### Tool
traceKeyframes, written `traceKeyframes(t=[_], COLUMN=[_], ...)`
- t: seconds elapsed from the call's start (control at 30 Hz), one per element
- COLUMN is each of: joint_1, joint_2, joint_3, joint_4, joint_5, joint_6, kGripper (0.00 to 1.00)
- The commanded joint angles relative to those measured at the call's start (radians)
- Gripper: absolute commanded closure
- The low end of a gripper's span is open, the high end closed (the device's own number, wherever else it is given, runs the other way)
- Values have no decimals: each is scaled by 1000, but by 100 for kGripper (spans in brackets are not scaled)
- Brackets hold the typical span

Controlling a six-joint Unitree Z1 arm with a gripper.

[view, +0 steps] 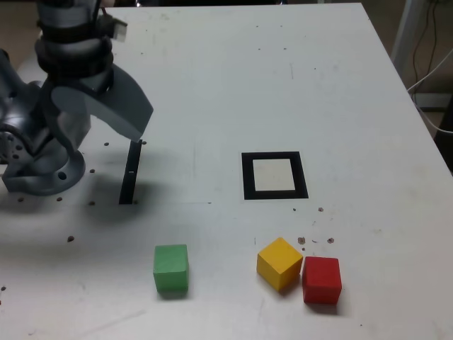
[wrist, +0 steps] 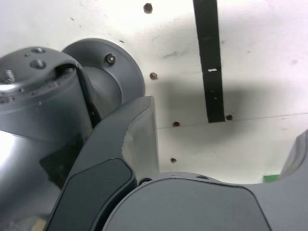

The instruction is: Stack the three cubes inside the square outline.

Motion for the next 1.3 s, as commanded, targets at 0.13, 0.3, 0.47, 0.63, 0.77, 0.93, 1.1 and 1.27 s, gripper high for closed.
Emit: traceKeyframes(t=[0.13,0.3,0.47,0.63,0.77,0.93,1.1,1.27], joint_1=[40,12,-49,-149,-198,-226,-298,-390], joint_2=[4,72,148,240,313,396,458,506], joint_3=[-122,-199,-307,-437,-512,-572,-638,-675], joint_4=[41,39,35,37,44,44,48,57], joint_5=[-51,-86,-85,-75,-79,-83,-50,-28], joint_6=[29,42,13,-18,-19,-31,-133,-334], kGripper=[1,2,2,2,1,1,0,1])
